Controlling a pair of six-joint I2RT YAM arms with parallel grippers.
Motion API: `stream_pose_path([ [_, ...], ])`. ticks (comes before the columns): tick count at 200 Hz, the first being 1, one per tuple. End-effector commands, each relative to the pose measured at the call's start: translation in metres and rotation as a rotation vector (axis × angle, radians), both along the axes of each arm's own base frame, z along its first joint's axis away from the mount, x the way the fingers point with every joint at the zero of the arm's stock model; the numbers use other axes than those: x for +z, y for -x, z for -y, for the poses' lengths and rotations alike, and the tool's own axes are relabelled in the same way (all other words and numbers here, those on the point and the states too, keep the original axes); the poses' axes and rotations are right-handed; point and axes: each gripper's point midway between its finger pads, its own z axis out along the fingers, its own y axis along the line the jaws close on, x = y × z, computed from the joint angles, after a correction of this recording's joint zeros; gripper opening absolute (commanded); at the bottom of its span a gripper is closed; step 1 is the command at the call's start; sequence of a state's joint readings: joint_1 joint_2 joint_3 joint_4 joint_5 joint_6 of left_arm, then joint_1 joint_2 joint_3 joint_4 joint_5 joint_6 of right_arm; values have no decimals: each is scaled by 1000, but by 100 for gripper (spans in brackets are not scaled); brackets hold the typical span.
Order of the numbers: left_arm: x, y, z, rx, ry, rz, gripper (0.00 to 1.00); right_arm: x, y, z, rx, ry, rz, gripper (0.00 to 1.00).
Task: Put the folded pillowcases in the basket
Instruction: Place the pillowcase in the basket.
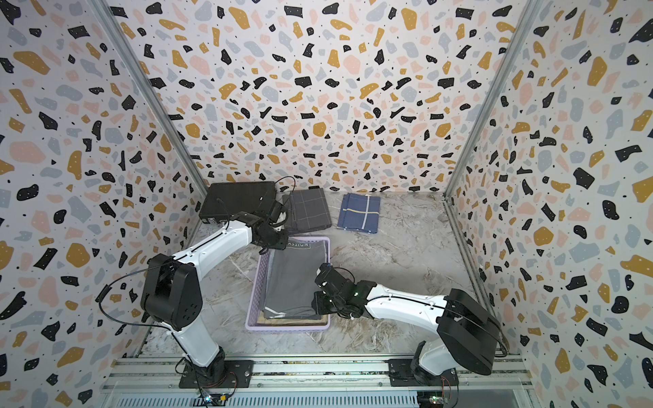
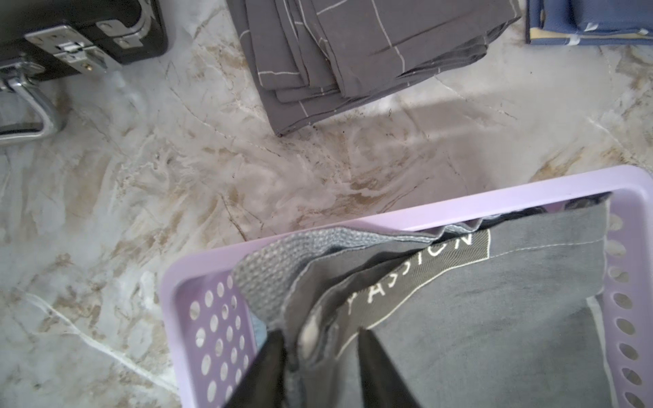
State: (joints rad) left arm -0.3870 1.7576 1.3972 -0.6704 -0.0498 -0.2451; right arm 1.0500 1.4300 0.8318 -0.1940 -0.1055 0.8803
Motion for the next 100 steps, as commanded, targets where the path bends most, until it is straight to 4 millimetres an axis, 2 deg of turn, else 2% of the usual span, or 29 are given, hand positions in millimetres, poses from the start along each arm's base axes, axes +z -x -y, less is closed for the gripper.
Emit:
stream_pose_path([
  [1,34,-2,-7,27,11,92,74,14,5,22,13,79,33,47],
  [13,55,1,-10,52,20,122,84,26,5,34,7,105,63,54],
  [36,89,6,-16,75,38,181,92,46,7,52,-7,118,103,56],
  [66,113,24,-15,99,121,209,93,59,9,74,-29,133,148,55],
  [100,125,56,-13,113,232,226,89,65,-6,109,-65,221,256,54],
])
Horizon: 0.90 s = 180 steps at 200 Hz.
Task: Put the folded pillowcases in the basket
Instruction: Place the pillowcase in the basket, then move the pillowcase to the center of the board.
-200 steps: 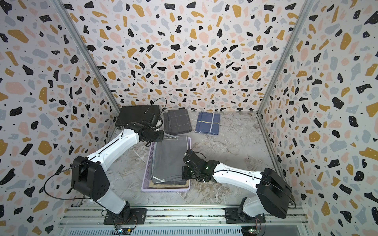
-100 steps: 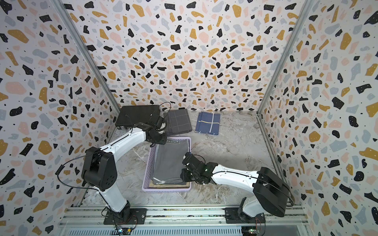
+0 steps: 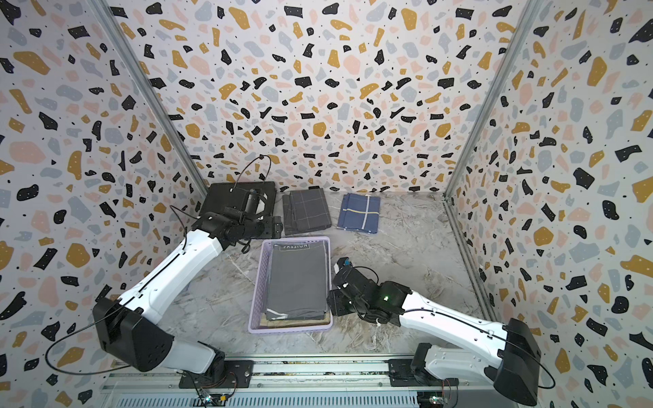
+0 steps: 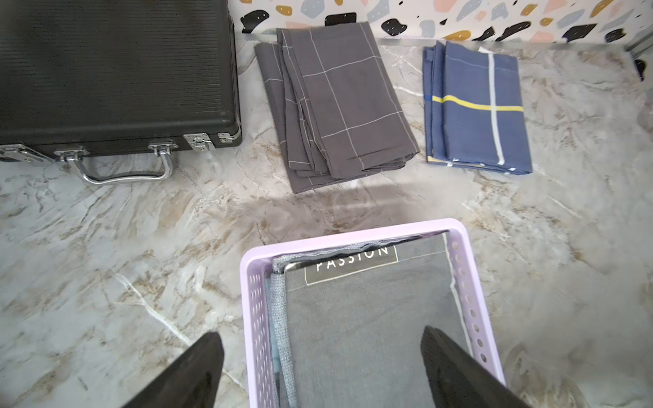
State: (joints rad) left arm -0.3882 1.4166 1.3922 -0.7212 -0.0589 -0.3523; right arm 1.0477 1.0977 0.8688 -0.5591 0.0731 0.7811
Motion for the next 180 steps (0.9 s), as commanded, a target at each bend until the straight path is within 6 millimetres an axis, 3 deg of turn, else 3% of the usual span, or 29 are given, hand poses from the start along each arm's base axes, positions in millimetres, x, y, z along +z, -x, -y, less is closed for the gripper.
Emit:
stream_pose_path([
  [1,0,25,2,9,77,-21,89,1,-13,37,-39,127,81,55],
  [36,3,63,-16,32,109,33,90,15,-51,72,-118,149,114,55],
  [62,-2,85,-29,48,109,58,90,26,-68,79,-146,154,136,56],
  [119,-17,125,-44,28,97,42,90,25,-71,67,-124,127,102,58],
  [165,-35,133,-44,-12,65,24,91,23,-74,91,-175,208,172,59],
  [180,-39,135,-42,-27,64,6,91,24,-84,103,-206,273,212,60],
])
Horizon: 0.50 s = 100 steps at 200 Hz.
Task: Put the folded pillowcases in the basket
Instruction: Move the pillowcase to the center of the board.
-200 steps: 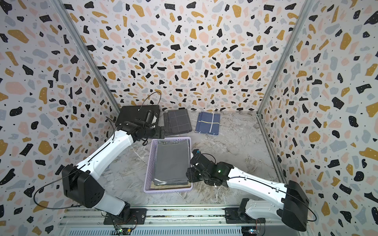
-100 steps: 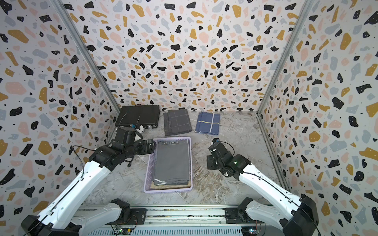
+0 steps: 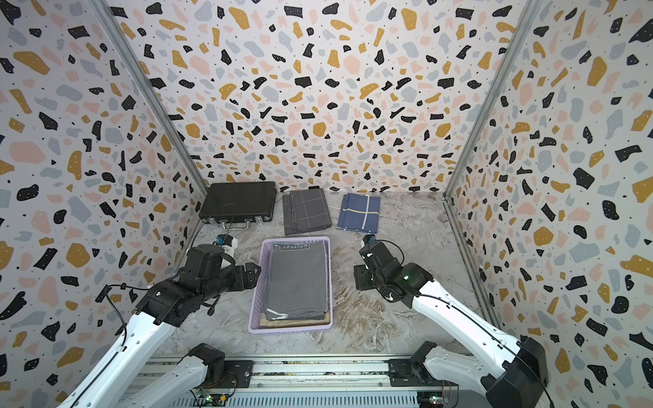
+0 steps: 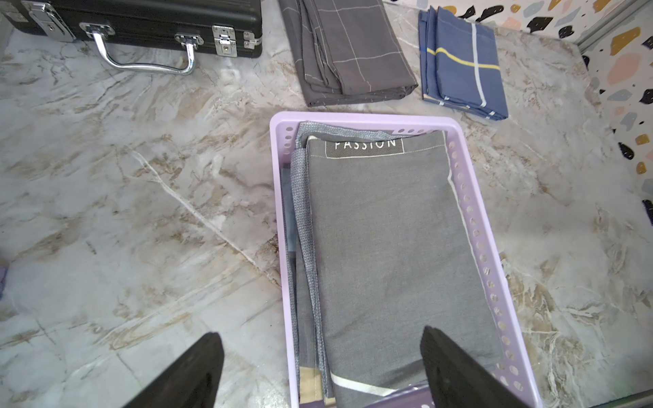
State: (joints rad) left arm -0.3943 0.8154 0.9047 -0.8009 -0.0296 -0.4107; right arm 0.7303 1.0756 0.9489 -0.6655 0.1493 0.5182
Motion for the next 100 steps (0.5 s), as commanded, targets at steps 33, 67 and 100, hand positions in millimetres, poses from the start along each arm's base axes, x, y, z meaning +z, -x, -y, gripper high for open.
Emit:
stream_pose_path([
  [33,2,6,5,-40,21,31,91,0,-58,46,-155,135,25,58],
  [67,1,3,7,-49,19,25,90,-28,-135,50,-222,5,-120,50],
  [100,-3,1,11,-61,20,0,90,-61,-218,35,-280,-84,-168,40],
])
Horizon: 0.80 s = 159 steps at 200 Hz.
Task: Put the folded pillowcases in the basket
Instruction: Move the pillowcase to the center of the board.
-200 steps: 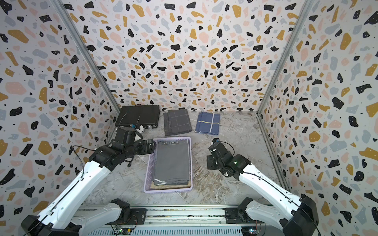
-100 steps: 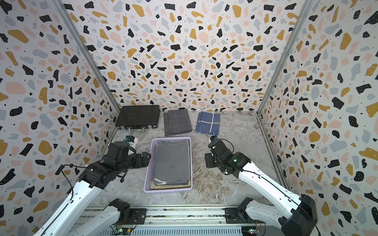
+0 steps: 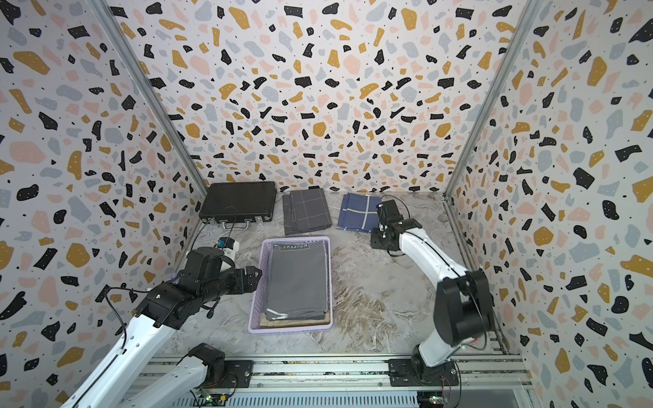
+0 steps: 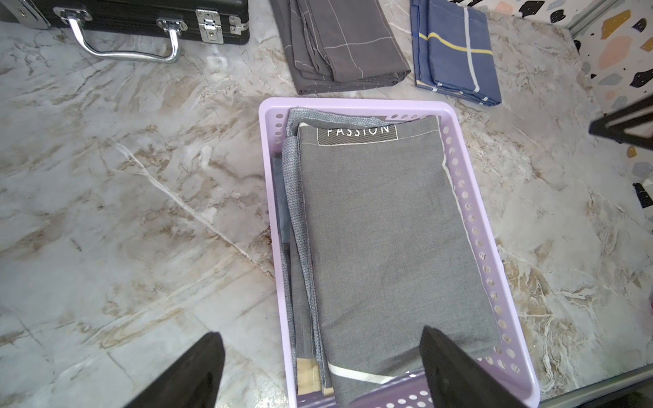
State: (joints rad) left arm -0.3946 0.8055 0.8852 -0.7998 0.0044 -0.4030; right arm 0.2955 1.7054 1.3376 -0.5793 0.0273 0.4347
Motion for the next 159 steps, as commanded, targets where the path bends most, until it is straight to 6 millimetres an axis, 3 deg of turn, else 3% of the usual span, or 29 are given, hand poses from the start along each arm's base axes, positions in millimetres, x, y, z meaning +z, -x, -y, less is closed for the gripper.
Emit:
stream_pose_path([
  [1,2,-4,6,-31,5,14,90,-8,-50,-25,6,-117,18,40],
  [31,0,-4,7,-34,2,9,90,-37,-114,-47,32,-122,-57,33],
  [49,-2,-5,7,-34,-1,0,90,-41,-135,-54,30,-135,-37,28],
  [88,2,-4,5,-28,0,20,90,-37,-133,-53,40,-110,-6,29],
  [152,0,-5,7,-38,1,15,90,-52,-147,-61,55,-122,-28,33],
  [159,0,-5,7,-39,2,14,90,-61,-149,-61,60,-113,-53,33],
])
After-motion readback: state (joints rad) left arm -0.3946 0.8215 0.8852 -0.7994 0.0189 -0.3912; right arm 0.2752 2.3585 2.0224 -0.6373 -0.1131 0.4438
